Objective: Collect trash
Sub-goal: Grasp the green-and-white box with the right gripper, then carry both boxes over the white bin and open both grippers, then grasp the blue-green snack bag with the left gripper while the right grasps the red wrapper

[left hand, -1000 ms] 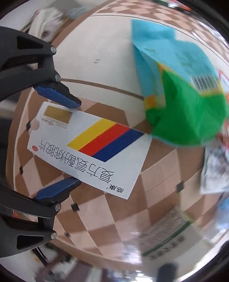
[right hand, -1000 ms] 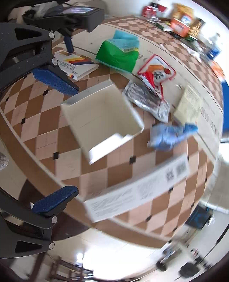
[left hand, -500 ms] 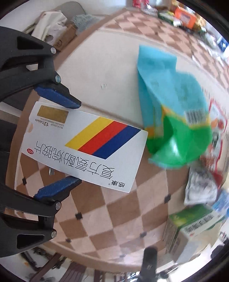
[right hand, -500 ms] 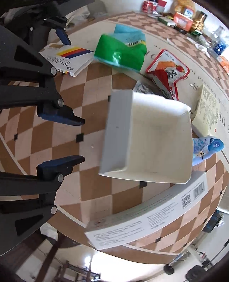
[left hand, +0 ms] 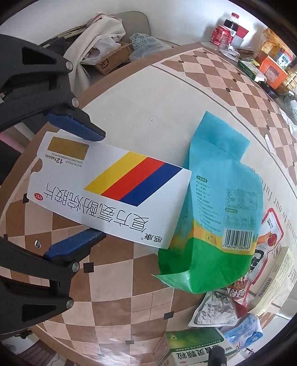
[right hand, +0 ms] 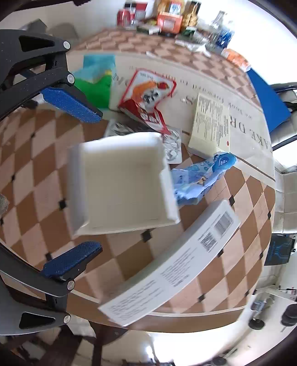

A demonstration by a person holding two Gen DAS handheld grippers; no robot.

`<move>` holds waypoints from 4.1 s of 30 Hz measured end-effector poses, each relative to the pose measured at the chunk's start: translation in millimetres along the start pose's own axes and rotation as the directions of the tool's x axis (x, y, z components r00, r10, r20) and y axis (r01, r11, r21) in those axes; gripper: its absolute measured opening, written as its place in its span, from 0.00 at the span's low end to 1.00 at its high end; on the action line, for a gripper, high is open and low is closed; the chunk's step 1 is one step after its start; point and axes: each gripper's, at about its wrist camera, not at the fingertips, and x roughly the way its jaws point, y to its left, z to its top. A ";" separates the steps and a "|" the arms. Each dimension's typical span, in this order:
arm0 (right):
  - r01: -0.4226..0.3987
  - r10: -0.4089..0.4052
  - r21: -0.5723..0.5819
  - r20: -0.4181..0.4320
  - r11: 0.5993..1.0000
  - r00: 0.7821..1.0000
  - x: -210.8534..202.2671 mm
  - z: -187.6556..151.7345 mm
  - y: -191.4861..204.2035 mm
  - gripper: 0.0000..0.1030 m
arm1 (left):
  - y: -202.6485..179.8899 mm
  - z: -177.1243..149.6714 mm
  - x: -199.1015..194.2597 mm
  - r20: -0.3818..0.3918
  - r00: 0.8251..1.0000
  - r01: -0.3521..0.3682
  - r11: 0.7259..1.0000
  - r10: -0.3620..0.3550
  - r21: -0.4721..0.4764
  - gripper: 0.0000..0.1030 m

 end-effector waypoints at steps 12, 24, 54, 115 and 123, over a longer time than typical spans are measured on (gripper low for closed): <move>-0.016 0.014 0.027 0.057 1.000 0.998 -30.5 -68.7 -14.9 0.70 | 21.7 -49.3 -31.4 0.046 0.992 0.114 0.992 -0.116 0.046 0.74; -0.135 0.132 0.034 0.097 0.990 0.987 -84.6 -270.5 4.0 0.70 | 113.0 -159.9 -63.9 0.145 0.955 0.243 0.962 -0.259 0.122 0.74; -0.164 0.191 0.127 -0.245 0.978 0.950 389.2 -508.0 50.7 0.79 | 146.4 -187.6 382.0 -0.261 0.857 0.428 0.896 -0.445 -0.122 0.97; -0.101 0.096 0.039 0.117 0.994 0.989 -138.6 -386.5 82.4 1.00 | 198.6 -114.8 -74.5 0.094 0.922 0.379 0.925 -0.375 -0.030 1.00; -0.062 0.052 0.112 0.092 0.992 0.994 -120.5 -241.9 17.2 1.00 | 107.3 12.5 -24.6 -0.056 0.824 0.511 0.783 -0.563 -0.354 0.99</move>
